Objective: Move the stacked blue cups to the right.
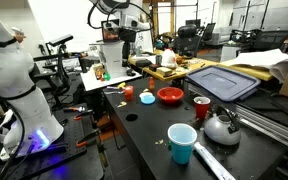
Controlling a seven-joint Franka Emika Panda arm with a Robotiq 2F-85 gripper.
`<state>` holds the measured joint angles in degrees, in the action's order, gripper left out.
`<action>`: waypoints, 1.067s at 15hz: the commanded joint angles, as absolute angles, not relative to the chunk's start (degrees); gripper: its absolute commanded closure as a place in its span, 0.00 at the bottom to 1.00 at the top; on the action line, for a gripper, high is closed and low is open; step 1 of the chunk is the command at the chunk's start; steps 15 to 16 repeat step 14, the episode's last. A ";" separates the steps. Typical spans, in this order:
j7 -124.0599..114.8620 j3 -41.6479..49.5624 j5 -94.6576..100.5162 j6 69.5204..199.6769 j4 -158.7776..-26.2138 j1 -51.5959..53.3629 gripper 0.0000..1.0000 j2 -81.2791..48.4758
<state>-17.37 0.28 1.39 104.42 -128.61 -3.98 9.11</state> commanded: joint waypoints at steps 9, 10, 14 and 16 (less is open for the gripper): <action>-13.19 0.78 1.59 93.39 -124.56 -3.93 0.00 19.14; -15.41 0.45 1.91 93.43 -124.54 -4.28 0.00 18.98; -14.72 0.62 1.52 94.75 -124.98 -4.10 0.00 18.62; -14.72 0.62 1.52 94.75 -124.98 -4.10 0.00 18.62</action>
